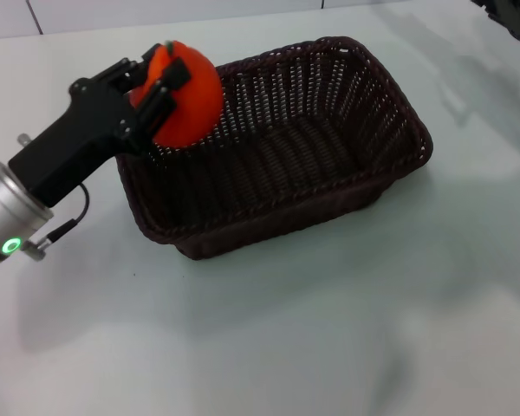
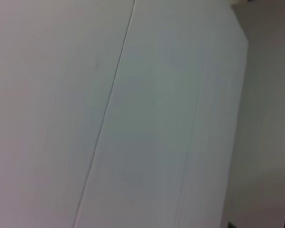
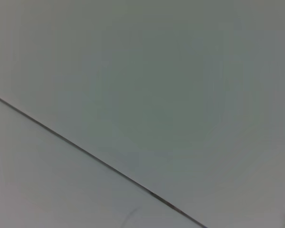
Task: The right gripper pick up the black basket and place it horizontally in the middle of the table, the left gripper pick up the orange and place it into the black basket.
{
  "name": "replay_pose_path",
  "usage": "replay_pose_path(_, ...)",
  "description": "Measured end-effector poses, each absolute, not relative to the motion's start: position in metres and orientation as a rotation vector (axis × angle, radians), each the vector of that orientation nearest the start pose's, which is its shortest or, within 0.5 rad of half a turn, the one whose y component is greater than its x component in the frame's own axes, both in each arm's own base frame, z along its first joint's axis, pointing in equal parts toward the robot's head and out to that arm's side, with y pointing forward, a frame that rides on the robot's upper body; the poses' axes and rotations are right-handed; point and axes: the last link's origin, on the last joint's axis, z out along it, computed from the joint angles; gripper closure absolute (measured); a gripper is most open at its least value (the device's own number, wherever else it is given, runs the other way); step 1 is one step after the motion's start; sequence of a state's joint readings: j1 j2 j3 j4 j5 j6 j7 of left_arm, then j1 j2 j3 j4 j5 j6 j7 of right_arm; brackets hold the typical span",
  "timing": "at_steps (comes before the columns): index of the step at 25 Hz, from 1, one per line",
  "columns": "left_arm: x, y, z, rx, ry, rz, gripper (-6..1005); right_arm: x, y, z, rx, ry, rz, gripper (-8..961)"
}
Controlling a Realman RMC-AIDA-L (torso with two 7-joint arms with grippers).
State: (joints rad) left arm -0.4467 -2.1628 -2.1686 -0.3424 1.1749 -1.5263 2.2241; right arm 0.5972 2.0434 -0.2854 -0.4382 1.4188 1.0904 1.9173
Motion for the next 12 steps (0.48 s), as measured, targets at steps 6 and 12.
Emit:
replay_pose_path(6, -0.233, 0.309, -0.037, -2.217, -0.506, -1.335, 658, 0.312, 0.398, 0.061, -1.305, -1.44, -0.814, 176)
replay_pose_path(12, -0.239, 0.304, -0.026, -2.127, -0.508, -1.387, 418, 0.311, 0.398, 0.064, -1.216, -1.385, -0.874, 176)
